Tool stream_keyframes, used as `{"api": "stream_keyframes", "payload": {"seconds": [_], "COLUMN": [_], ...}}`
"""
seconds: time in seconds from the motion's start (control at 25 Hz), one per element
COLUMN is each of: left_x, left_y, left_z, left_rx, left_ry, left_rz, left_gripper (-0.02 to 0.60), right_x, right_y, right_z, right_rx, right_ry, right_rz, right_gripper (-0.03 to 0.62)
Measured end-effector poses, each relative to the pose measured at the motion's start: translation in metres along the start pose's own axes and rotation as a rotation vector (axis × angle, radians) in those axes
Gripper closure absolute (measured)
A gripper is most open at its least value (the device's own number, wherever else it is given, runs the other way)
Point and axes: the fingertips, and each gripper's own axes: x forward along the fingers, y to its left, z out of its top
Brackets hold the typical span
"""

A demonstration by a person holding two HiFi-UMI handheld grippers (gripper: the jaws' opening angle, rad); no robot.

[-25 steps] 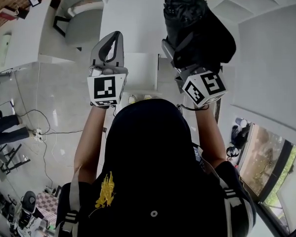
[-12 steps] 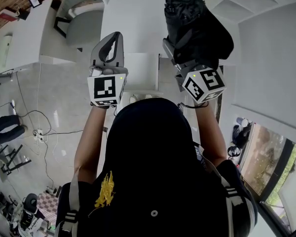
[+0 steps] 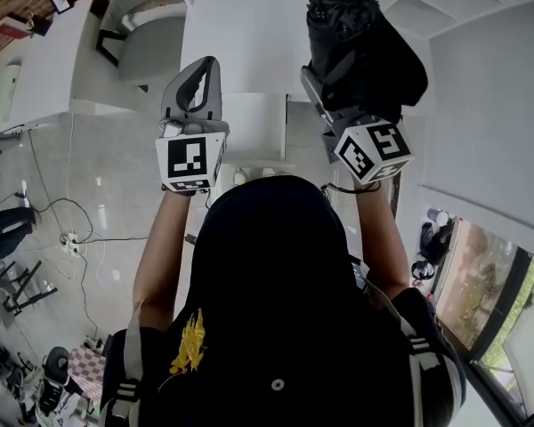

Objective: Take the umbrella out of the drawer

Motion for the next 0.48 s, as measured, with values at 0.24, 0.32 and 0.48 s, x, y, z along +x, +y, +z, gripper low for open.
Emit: {"api": "stream_keyframes", "payload": {"seconds": [0.24, 0.32, 0.48], "left_x": [-0.004, -0.007, -0.006], "left_y": [0.004, 0.010, 0.006], "left_z": [0.002, 0.006, 0.010], "left_rx": [-0.021, -0.032, -0.029], "left_ry": [-0.001, -0.016, -0.019], "left_rz": [0.003, 0.012, 0.021], "left_gripper": [0.563, 0.563, 0.563], "right_x": [-0.002, 0.000, -0.002], "right_y": [0.004, 0.008, 0.003], "right_z": [0.002, 0.001, -0.001], "right_rx": [-0.007, -0.011, 0.002], "right_ry": [0.002, 0.012, 0.010], "right_rz": [-0.008, -0.005, 0.009], "right_gripper": [0.329, 0.329, 0.329]}}
